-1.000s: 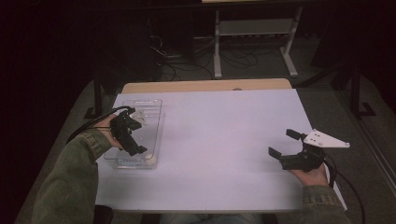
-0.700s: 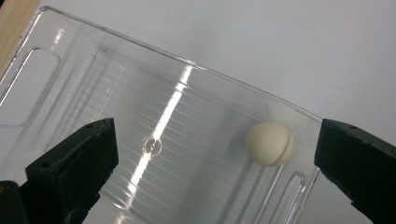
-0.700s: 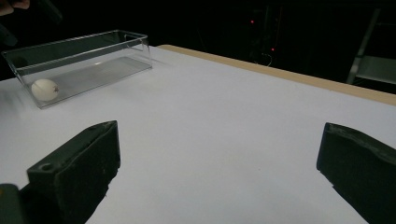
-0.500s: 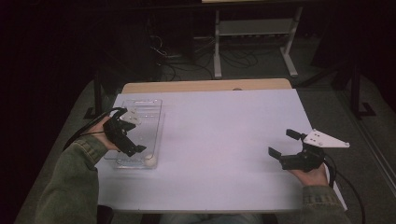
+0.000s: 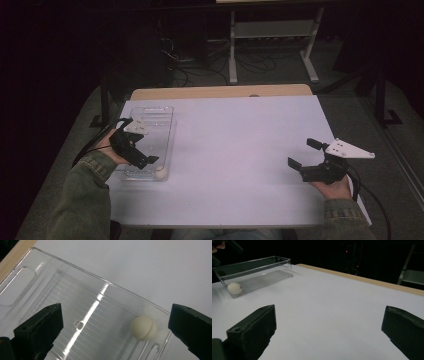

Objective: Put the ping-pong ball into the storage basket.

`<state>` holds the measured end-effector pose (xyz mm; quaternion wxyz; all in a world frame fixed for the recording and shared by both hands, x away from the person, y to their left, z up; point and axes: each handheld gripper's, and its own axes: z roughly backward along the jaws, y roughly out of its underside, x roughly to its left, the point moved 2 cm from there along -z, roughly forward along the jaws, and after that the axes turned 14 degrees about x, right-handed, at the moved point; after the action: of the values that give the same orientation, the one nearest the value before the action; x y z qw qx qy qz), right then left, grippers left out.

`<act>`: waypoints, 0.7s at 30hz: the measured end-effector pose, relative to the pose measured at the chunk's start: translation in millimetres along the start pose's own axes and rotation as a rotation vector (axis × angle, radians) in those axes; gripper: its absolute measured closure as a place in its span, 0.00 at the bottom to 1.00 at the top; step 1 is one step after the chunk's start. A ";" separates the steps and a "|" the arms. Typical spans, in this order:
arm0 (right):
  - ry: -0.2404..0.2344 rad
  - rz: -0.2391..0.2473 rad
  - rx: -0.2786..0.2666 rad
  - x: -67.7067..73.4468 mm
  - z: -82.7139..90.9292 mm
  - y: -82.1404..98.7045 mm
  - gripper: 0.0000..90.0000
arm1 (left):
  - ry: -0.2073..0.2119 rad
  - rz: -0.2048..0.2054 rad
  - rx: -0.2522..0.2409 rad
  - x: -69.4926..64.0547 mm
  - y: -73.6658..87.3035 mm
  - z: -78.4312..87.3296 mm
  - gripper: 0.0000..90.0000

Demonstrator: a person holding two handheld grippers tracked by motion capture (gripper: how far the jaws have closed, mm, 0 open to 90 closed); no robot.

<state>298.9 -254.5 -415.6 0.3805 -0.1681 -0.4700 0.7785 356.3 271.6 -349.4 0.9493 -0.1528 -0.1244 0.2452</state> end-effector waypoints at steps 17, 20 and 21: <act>0.004 -0.001 -0.006 0.7 2.0 0.3 0.00 | -0.025 0.099 -0.171 -5.0 18.4 9.6 0.00; 0.004 0.000 -0.007 0.0 1.8 0.4 0.00 | -0.022 0.122 -0.205 -5.5 22.1 8.8 0.00; 0.004 0.000 -0.008 -0.1 1.8 0.4 0.00 | -0.025 0.131 -0.219 -6.1 23.2 8.1 0.00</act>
<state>297.7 -255.7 -415.2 0.3807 -0.1709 -0.4723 0.7764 338.7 289.7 -351.0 0.9072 -0.2601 -0.1520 0.2937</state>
